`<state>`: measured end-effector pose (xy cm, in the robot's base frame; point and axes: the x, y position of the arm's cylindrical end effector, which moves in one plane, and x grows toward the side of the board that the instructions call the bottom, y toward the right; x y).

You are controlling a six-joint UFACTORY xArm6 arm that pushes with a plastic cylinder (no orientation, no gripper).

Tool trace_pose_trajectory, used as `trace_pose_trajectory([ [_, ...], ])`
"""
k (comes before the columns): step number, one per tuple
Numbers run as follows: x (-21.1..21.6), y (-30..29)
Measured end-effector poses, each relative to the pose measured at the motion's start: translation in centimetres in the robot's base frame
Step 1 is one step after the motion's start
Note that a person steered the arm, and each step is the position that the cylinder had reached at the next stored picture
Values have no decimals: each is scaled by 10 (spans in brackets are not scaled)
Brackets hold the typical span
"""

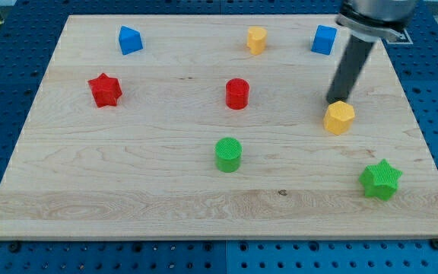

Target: Push the yellow hexagon above the green star

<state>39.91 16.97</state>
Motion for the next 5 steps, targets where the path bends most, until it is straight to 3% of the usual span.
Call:
trace_pose_trajectory([
  [2, -9, -48],
  [5, 4, -50],
])
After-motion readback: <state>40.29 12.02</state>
